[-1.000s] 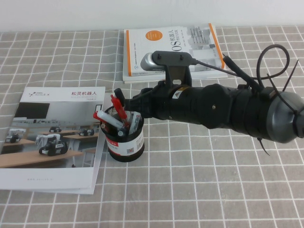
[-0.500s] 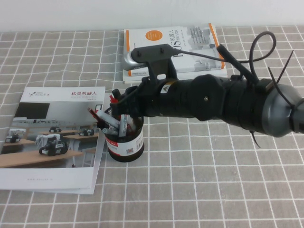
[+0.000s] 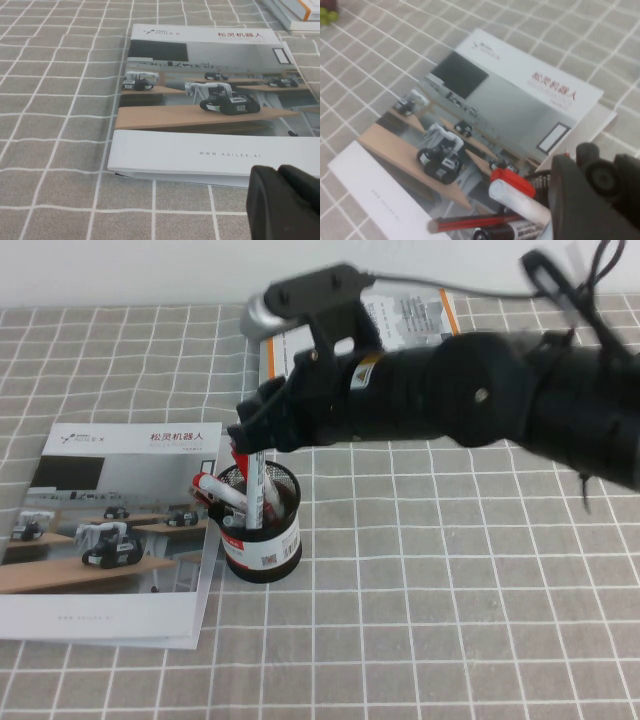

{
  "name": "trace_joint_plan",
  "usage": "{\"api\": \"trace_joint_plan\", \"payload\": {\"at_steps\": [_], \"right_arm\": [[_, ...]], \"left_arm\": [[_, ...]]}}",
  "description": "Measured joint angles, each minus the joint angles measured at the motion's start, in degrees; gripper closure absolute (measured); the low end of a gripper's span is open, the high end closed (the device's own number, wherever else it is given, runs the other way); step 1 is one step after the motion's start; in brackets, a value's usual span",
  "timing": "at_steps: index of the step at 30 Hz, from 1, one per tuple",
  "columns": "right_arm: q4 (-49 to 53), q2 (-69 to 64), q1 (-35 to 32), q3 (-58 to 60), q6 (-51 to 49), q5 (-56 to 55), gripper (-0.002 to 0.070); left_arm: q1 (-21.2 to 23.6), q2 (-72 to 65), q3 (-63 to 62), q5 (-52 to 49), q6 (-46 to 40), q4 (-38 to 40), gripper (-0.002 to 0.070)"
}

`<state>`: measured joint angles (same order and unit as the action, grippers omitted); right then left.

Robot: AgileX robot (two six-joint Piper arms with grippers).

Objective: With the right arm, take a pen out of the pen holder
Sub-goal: 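Take a marker out of the pen holder and lay it on the table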

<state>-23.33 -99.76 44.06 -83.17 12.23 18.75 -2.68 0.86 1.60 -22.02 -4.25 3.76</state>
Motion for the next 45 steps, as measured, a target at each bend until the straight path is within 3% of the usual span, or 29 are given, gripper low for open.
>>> {"api": "trace_joint_plan", "payload": {"at_steps": [6, 16, 23, 29, 45], "right_arm": [[4.5, 3.3, -1.1, -2.5, -2.0, 7.5, 0.0566], [19.5, 5.2, -5.9, -9.7, -15.7, 25.9, 0.0566], [24.1, 4.7, -14.3, -10.6, -24.1, 37.1, 0.0566], [27.0, 0.4, -20.1, -10.6, -25.5, 46.4, 0.0566], [26.4, -13.8, -23.6, -11.9, -24.7, 40.9, 0.0567]], "left_arm": [[0.0, 0.0, 0.0, 0.0, 0.0, 0.0, 0.0678], [0.0, 0.0, 0.0, 0.0, 0.0, 0.0, 0.0678], [0.0, 0.0, 0.0, 0.0, 0.0, 0.0, 0.0678], [0.0, 0.0, 0.0, 0.0, 0.0, 0.0, 0.0678], [0.0, 0.0, 0.0, 0.0, 0.0, 0.0, 0.0678]]}}
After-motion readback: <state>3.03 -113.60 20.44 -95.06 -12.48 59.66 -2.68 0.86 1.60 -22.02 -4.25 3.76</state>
